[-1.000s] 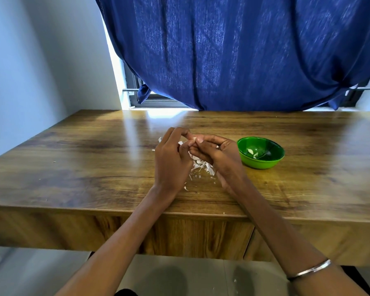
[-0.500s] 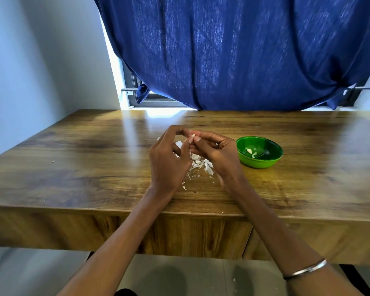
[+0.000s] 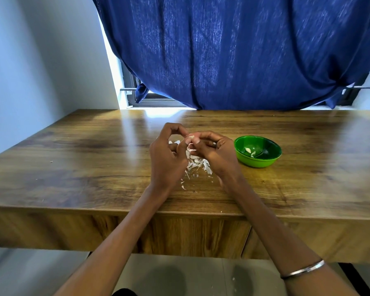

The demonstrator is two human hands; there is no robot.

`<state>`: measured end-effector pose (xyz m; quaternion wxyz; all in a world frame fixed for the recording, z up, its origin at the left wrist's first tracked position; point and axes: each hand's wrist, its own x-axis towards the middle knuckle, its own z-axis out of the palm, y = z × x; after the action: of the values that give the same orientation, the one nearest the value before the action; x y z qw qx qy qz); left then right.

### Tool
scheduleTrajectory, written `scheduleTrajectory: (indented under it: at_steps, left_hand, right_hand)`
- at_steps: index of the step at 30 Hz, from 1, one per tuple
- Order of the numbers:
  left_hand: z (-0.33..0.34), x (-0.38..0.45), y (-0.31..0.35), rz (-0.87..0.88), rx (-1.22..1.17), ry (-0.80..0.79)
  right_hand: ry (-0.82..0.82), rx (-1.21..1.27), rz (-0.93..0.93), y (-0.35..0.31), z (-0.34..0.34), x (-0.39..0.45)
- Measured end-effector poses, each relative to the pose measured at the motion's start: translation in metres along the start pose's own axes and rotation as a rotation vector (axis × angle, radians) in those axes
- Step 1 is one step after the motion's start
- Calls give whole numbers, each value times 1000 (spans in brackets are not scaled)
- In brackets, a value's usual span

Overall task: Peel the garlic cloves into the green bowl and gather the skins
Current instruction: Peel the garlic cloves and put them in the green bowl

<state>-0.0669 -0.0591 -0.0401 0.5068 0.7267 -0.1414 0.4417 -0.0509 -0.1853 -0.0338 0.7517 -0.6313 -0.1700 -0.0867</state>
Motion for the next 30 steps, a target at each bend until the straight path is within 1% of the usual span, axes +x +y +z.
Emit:
scheduleTrajectory:
  at_steps: [4,8,12,19,30]
  left_hand:
    - [0,0,0,-8,-21,-21]
    - [0,1,-1,4,-28,-36]
    - [0,0,0,23,-31,-36]
    - [-1,1,0,40,-16,-24]
    - [-1,1,-3,29,-1,0]
  right_hand:
    - [-2,-12,10,0,0,0]
    - [-20,-90,-4,0,-2,0]
    - [4,-96,6,-3,-1,-1]
    - [-7,-62,73,-2,0,0]
    - [46,-22,64,-1,-3,1]
